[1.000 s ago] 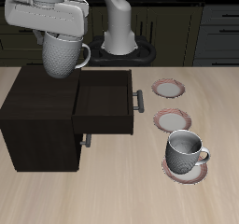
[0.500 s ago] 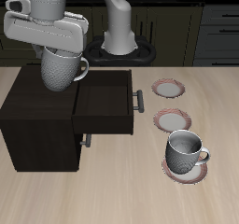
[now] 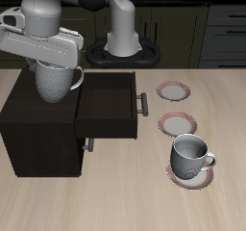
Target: Place the porcelain mug that is in the drawer onto the top of the cabinet
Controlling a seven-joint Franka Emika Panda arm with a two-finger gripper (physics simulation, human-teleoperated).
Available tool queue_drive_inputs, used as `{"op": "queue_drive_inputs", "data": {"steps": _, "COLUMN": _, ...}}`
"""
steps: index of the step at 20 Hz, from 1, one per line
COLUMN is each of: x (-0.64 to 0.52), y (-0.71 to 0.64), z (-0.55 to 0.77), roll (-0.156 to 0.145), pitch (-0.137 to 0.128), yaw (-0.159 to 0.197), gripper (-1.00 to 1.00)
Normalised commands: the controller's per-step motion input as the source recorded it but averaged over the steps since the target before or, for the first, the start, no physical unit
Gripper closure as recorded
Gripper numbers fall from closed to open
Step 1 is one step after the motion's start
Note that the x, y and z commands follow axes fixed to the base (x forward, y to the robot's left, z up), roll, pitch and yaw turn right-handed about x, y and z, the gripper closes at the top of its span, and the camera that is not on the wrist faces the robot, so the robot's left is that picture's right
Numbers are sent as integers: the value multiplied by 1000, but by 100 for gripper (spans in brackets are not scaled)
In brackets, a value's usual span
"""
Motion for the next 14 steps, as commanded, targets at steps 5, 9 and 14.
{"op": "queue_drive_inputs", "data": {"steps": 5, "x": -18, "y": -171, "z": -36, "roll": -81, "pitch": 2, "yaw": -42, "gripper": -100}}
{"op": "queue_drive_inputs", "data": {"steps": 9, "x": -26, "y": 81, "z": 38, "roll": -2, "pitch": -26, "yaw": 13, "gripper": -100}}
{"op": "queue_drive_inputs", "data": {"steps": 14, "x": -95, "y": 131, "z": 90, "roll": 27, "pitch": -18, "yaw": 14, "gripper": -100}}
